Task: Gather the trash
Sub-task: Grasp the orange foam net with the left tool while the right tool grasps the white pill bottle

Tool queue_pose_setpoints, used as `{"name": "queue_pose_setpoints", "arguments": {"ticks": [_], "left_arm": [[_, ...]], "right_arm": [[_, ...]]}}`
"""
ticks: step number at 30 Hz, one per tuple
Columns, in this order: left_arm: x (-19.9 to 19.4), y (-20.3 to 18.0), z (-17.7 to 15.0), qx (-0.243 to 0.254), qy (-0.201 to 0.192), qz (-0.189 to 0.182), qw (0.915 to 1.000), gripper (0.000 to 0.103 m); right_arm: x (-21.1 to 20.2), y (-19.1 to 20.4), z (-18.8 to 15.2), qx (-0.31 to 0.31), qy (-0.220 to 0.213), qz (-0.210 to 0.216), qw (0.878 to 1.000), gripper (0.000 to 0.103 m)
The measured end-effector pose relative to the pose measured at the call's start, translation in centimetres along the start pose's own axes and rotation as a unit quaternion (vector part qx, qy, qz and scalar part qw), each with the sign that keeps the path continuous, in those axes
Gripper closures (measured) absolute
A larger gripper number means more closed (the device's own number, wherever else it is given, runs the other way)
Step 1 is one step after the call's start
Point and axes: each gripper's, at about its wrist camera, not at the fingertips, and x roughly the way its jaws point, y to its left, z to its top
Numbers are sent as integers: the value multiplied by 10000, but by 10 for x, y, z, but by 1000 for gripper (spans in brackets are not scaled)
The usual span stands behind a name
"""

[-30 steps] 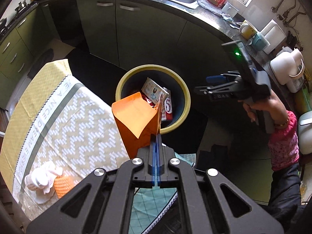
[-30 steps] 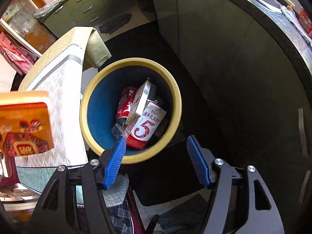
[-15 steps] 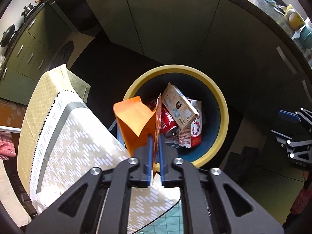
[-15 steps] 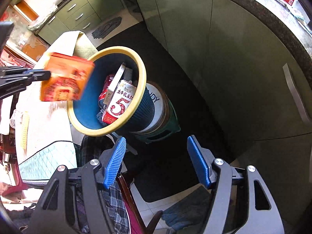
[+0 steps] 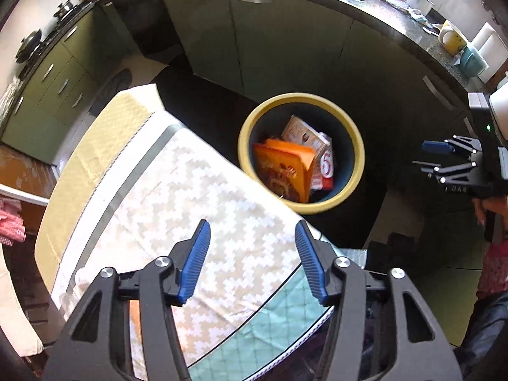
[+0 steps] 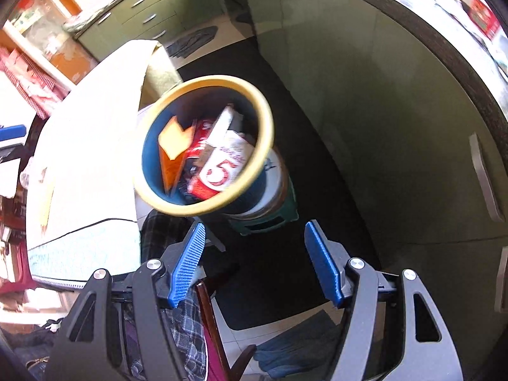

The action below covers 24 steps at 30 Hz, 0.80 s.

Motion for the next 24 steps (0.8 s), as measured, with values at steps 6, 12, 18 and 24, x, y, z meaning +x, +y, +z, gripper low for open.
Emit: {"name": "queue_pose_setpoints", "arguments": {"ticks": [6,12,18,24], "left_arm": [[21,84,-104,-571,607,590,9948,41],[63,148,-159,-1139,1059,647,9857,39],[90,168,-163,-1289,1143,233,9848,31],[112,170,-162,-1295,1323,-160,9826,30]], "right_arm": [[10,73,22,-784,97,109,9968,38],[19,159,37,-1635,261,159,9861,38],[22,214,34,-2178,440,55,9750,37],[23,232,33,-2338,536,-46,9708,37]]}}
